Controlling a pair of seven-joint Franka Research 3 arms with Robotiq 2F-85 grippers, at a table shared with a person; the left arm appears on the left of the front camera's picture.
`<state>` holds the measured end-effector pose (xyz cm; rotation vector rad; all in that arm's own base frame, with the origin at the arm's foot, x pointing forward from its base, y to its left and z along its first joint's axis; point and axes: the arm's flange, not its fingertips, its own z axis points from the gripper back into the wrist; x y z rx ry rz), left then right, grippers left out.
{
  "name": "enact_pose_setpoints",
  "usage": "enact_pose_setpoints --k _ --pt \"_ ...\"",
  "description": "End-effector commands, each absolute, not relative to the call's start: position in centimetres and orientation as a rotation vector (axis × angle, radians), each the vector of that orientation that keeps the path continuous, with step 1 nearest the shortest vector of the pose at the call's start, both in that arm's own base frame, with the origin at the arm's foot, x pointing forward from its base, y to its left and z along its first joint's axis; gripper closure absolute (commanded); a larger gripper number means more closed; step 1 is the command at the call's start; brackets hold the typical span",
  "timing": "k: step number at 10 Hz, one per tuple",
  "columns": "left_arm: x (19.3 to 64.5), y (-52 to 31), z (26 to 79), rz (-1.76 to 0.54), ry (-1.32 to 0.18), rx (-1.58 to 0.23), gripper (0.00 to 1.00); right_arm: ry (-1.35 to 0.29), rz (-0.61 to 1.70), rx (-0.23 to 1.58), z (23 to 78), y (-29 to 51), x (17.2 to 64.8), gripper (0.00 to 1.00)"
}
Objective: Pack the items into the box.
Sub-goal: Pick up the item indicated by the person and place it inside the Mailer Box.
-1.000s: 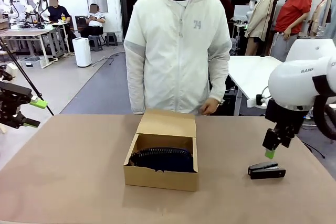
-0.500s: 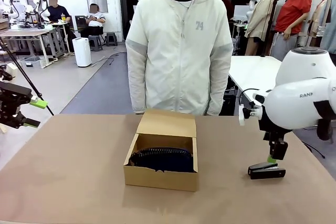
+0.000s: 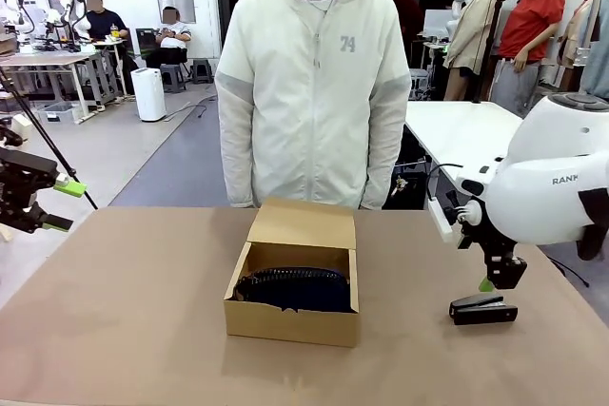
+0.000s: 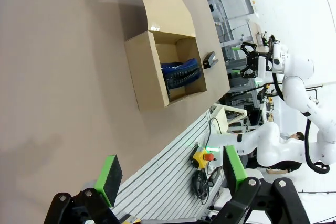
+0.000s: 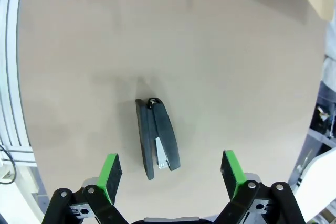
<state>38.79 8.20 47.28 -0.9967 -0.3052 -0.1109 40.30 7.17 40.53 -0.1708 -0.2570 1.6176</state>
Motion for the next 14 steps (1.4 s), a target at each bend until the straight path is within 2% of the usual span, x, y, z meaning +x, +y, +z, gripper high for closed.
enact_pose_setpoints --k 1,4,9,14 --pt "38.6 8.5 47.3 -0.127 -0.304 -1.001 0.00 -0.264 1.636 -0.171 40.6 7.2 40.3 0.00" --pt "38.6 8.5 47.3 -0.127 -0.304 -1.001 0.00 -0.036 1.682 -0.038 36.1 6.6 42.4 0.00" --pt "38.6 8.5 47.3 -0.127 -0.304 -1.001 0.00 -0.024 1.645 0.016 30.9 4.7 44.3 0.00" --pt "38.6 8.5 47.3 -0.127 -0.304 -1.001 0.00 -0.031 1.594 0.014 29.4 4.1 44.9 0.00"
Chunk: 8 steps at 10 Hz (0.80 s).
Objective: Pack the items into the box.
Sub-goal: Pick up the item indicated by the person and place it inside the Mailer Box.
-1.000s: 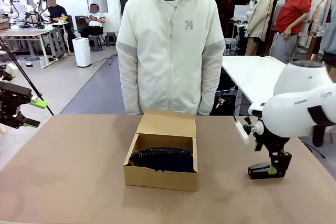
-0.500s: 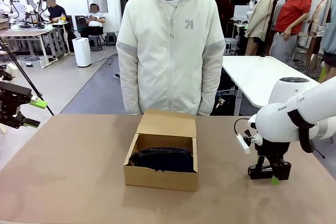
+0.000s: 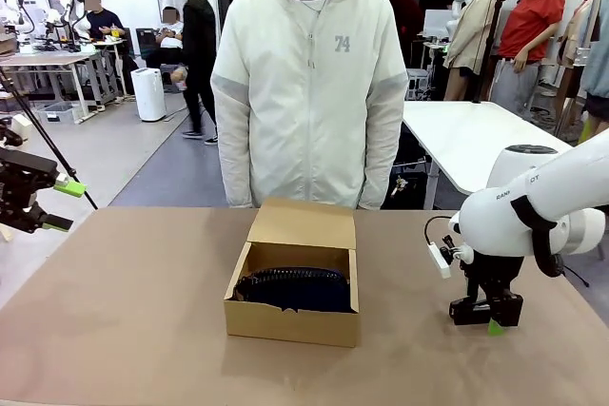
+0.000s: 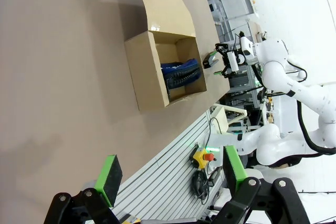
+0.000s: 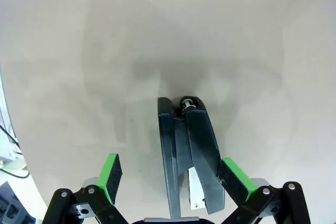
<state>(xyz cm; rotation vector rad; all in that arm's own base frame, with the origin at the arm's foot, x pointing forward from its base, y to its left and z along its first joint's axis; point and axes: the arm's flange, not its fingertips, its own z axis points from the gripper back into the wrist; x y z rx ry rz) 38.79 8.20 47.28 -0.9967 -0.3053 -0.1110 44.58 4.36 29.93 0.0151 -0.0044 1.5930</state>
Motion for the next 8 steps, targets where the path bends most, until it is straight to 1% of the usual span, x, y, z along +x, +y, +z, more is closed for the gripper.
enact_pose_setpoints --k 1,4,8 --pt "38.6 8.5 47.3 -0.127 -0.304 -1.001 0.00 -0.078 1.574 -0.017 29.8 3.8 45.0 0.00" --pt "38.6 8.5 47.3 -0.127 -0.304 -1.001 0.00 -0.110 1.569 -0.001 28.4 3.4 45.3 0.00" --pt "38.6 8.5 47.3 -0.127 -0.304 -1.001 0.00 -0.085 1.566 0.026 27.5 3.4 45.0 0.00"
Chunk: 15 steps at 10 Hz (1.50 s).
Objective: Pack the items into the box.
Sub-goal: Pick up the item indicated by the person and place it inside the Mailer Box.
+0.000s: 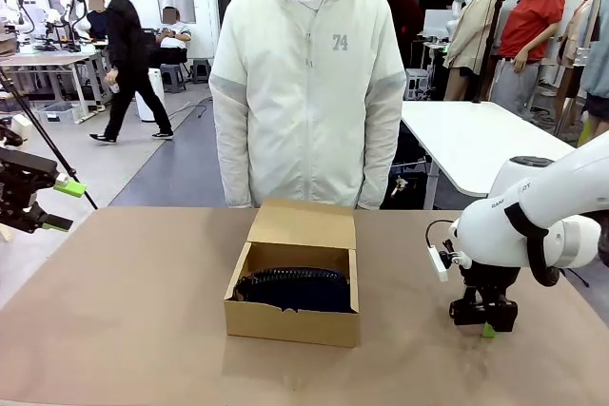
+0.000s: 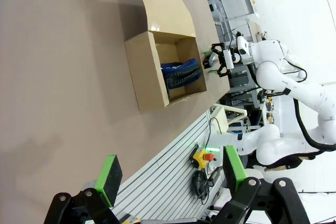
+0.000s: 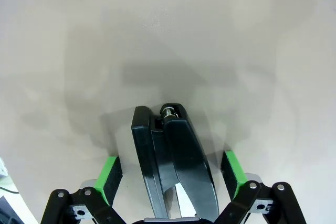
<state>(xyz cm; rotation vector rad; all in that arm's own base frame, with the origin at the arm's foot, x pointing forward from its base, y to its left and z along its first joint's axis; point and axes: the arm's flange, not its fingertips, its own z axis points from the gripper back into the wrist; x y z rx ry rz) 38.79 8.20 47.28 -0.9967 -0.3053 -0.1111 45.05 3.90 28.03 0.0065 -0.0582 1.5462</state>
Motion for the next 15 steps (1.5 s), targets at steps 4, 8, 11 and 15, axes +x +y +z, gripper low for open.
enact_pose_setpoints --k 4,8,11,15 --pt "38.6 8.5 47.3 -0.127 -0.304 -1.001 0.00 -0.069 1.573 0.049 27.4 3.2 45.0 1.00" --pt "38.6 8.5 47.3 -0.127 -0.304 -1.001 0.00 -0.039 1.575 0.049 28.2 2.7 44.8 1.00" --pt "38.6 8.5 47.3 -0.127 -0.304 -1.001 0.00 -0.054 1.579 0.072 29.0 2.7 44.8 1.00" --pt "38.6 8.5 47.3 -0.127 -0.304 -1.001 0.00 0.016 1.566 0.127 31.2 3.3 44.5 1.00"
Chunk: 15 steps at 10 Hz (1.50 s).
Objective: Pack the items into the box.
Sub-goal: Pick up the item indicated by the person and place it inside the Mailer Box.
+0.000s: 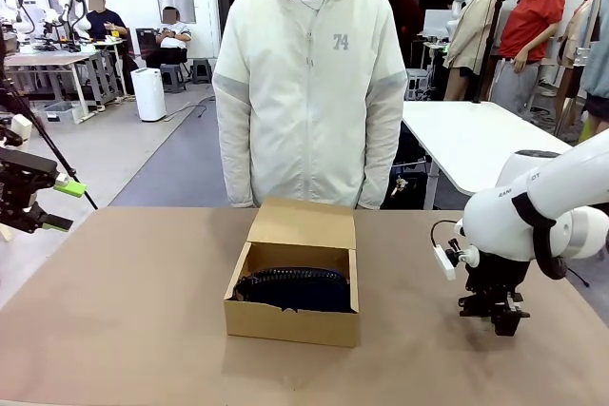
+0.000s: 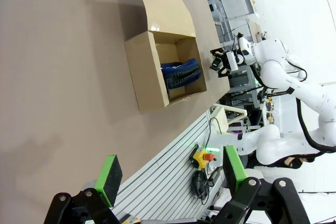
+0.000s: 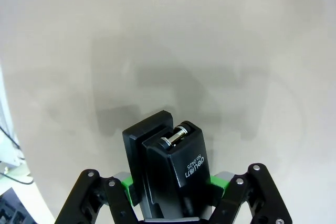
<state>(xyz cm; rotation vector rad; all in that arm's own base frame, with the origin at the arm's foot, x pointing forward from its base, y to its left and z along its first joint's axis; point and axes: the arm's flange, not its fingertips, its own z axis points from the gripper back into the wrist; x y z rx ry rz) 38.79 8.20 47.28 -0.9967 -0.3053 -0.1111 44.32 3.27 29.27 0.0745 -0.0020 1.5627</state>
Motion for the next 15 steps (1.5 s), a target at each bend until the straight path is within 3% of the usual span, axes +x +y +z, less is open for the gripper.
enact_pose_setpoints --k 1,3,5,7,8,11,12,15 --pt "38.6 8.5 47.3 -0.127 -0.304 -1.001 0.00 0.056 1.572 0.179 33.9 3.7 44.1 1.00" --pt "38.6 8.5 47.3 -0.127 -0.304 -1.001 0.00 0.156 1.551 0.220 41.3 3.4 42.9 1.00" --pt "38.6 8.5 47.3 -0.127 -0.304 -1.001 0.00 0.129 1.543 0.241 45.6 2.7 41.7 1.00" --pt "38.6 8.5 47.3 -0.127 -0.304 -1.001 0.00 0.048 1.434 0.150 45.4 1.2 41.6 1.00" --pt "38.6 8.5 47.3 -0.127 -0.304 -1.001 0.00 0.119 1.547 0.236 46.7 2.5 40.8 1.00" --pt "38.6 8.5 47.3 -0.127 -0.304 -1.001 0.00 0.097 1.515 0.224 46.9 1.9 40.9 1.00" --pt "38.6 8.5 47.3 -0.127 -0.304 -1.001 0.00 -0.058 1.473 0.265 47.2 3.8 41.6 1.00" --pt "38.6 8.5 47.3 -0.127 -0.304 -1.001 0.00 0.040 1.272 0.276 50.2 16.6 47.4 1.00"
